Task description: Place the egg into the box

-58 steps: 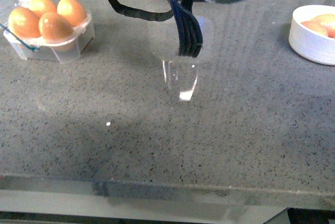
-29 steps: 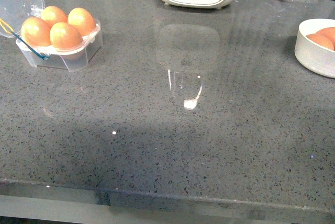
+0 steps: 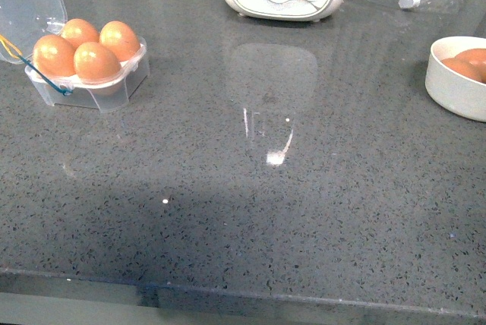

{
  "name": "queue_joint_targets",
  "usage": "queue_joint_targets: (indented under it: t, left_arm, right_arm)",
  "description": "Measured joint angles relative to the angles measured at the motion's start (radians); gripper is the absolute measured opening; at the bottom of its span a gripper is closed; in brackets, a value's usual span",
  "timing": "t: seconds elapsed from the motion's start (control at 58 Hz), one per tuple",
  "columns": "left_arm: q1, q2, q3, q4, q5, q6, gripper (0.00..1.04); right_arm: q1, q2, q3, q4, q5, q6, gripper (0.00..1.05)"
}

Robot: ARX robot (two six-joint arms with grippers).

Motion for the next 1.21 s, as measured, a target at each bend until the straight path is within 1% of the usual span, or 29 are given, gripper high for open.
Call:
queue_joint_targets:
  t: [0.034,0.103,0.172,0.224,0.276,0.31,0.483,0.517,0.621,0.673,0.707,0.811,1.207]
  left_arm:
    - [0.0,0.0,0.0,0.0,0.0,0.0,0.98]
    - [0.0,0.0,0.0,0.0,0.002,0.0,0.98]
    - [0.0,0.0,0.0,0.0,0.002,0.0,0.98]
    - [0.0,0.0,0.0,0.0,0.0,0.0,0.98]
    - [0.0,0.0,0.0,0.0,0.0,0.0,0.98]
    - [0.0,0.0,0.0,0.0,0.0,0.0,0.98]
    - [0.0,0.0,0.0,0.0,0.001,0.0,0.98]
    - [0.0,0.0,0.0,0.0,0.001,0.0,0.98]
    - [0.0,0.0,0.0,0.0,0.0,0.0,0.98]
    - [0.0,0.0,0.0,0.0,0.001,0.0,0.98]
    - [0.0,0.0,0.0,0.0,0.001,0.0,0.98]
    - [0.0,0.0,0.0,0.0,0.001,0.0,0.98]
    - [0.0,0.0,0.0,0.0,0.001,0.0,0.98]
  right_arm:
    - [-0.006,-0.02,-0.035,0.047,-0.048,-0.007,0.79]
    - [0.003,-0.06,-0.099,0.091,-0.075,-0.016,0.68]
    - [0.023,-0.09,-0.157,0.105,-0.074,-0.023,0.57]
    - [0.037,-0.116,-0.205,0.112,-0.062,-0.027,0.47]
    - [0.047,-0.136,-0.232,0.116,-0.053,-0.03,0.4]
    - [0.056,-0.158,-0.256,0.119,-0.045,-0.031,0.33]
    - [0.082,-0.241,-0.334,0.121,-0.008,-0.033,0.06]
    - [0.087,-0.256,-0.346,0.12,-0.005,-0.037,0.03]
    - [0.105,-0.301,-0.381,0.109,0.003,-0.035,0.03]
    - [0.139,-0.327,-0.397,0.098,0.06,-0.035,0.03]
    - [0.158,-0.342,-0.406,0.092,0.079,-0.035,0.03]
    - [0.183,-0.386,-0.431,0.073,0.081,-0.035,0.03]
    - [0.185,-0.565,-0.497,-0.04,0.085,-0.035,0.03]
